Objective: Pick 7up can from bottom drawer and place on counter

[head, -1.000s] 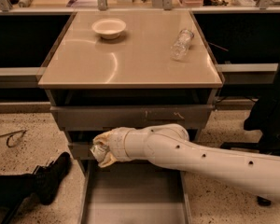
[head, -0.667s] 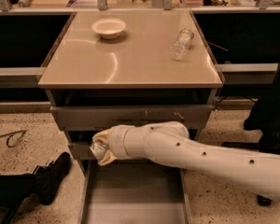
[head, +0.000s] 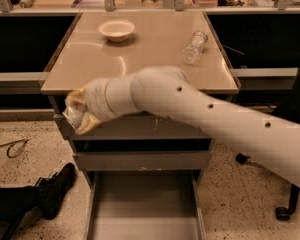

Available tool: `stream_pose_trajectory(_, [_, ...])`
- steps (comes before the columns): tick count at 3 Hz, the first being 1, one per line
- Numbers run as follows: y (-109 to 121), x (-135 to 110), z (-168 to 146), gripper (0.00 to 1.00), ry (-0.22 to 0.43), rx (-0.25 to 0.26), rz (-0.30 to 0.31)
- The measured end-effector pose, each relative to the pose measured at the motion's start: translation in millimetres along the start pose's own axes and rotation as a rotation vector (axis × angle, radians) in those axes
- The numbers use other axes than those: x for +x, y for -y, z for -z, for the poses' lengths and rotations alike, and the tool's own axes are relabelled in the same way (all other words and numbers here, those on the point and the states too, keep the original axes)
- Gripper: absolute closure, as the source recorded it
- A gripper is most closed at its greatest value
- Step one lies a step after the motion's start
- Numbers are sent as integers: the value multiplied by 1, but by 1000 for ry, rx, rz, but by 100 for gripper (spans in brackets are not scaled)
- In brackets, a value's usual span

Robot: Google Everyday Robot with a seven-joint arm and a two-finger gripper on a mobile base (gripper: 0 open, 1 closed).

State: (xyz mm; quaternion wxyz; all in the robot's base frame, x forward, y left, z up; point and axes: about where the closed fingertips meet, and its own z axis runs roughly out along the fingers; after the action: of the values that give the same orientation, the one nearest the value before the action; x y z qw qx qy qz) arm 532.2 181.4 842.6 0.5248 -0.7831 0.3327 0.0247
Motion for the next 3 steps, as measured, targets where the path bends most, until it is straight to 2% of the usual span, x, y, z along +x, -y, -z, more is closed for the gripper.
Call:
stream_pose_trajectory(1, [74, -17, 12, 100, 6, 32, 40])
stream_pose_trajectory(2, [100, -16, 22, 100, 7, 72, 38])
stream_pose_trajectory(3, [99, -16, 21, 100, 8, 71, 38])
